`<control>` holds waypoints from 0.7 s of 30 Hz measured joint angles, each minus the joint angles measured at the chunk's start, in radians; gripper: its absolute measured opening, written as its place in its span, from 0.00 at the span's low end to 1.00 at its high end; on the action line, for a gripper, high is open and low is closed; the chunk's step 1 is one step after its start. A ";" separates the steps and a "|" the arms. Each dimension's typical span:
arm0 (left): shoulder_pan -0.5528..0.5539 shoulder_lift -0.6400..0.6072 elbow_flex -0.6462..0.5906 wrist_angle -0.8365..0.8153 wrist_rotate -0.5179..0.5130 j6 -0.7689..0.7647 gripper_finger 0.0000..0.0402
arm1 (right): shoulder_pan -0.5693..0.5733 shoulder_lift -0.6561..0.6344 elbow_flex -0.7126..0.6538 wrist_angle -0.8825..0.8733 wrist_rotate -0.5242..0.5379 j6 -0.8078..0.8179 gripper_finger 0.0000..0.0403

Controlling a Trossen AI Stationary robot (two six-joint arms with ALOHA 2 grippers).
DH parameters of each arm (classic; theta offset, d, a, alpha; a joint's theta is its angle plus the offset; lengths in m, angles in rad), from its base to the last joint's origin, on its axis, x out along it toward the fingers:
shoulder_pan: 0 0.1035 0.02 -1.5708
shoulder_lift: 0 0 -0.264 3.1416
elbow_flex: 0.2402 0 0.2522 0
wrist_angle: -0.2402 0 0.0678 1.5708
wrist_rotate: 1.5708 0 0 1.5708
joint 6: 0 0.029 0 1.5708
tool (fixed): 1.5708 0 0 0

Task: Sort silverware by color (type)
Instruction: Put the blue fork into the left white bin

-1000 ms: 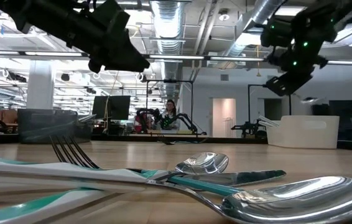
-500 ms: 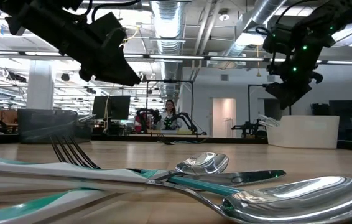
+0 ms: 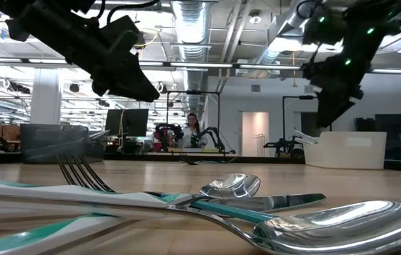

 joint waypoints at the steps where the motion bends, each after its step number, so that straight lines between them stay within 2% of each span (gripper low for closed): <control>1: 0.003 0.000 0.000 0.001 -0.016 0.001 0.32 | 0.040 -0.007 0.000 -0.010 0.000 0.023 0.49; 4: 0.012 0.000 0.000 0.008 -0.070 -0.015 0.32 | 0.164 -0.018 0.000 -0.010 0.001 0.088 0.49; 6: 0.019 0.000 0.000 0.026 -0.092 -0.032 0.32 | 0.231 -0.017 0.000 0.030 0.043 0.084 0.49; 9: 0.034 0.000 0.000 0.055 -0.106 -0.028 0.32 | 0.264 0.016 0.000 0.203 0.169 0.045 0.49; 10: 0.044 0.000 0.000 0.067 -0.107 -0.011 0.32 | 0.245 0.035 0.001 0.305 0.168 -0.003 0.49; 12: 0.065 0.000 0.000 0.103 -0.090 0.013 0.32 | 0.193 0.084 0.022 0.476 0.076 -0.106 0.49; 14: 0.083 0.000 0.000 0.137 -0.028 0.039 0.32 | 0.133 0.153 0.070 0.588 -0.049 -0.200 0.49; 17: 0.090 0.000 0.001 0.155 0.077 0.055 0.32 | 0.046 0.273 0.183 0.605 -0.128 -0.306 0.49; 21: 0.087 0.000 0.001 0.100 0.085 0.063 0.32 | -0.050 0.458 0.372 0.555 -0.167 -0.447 0.49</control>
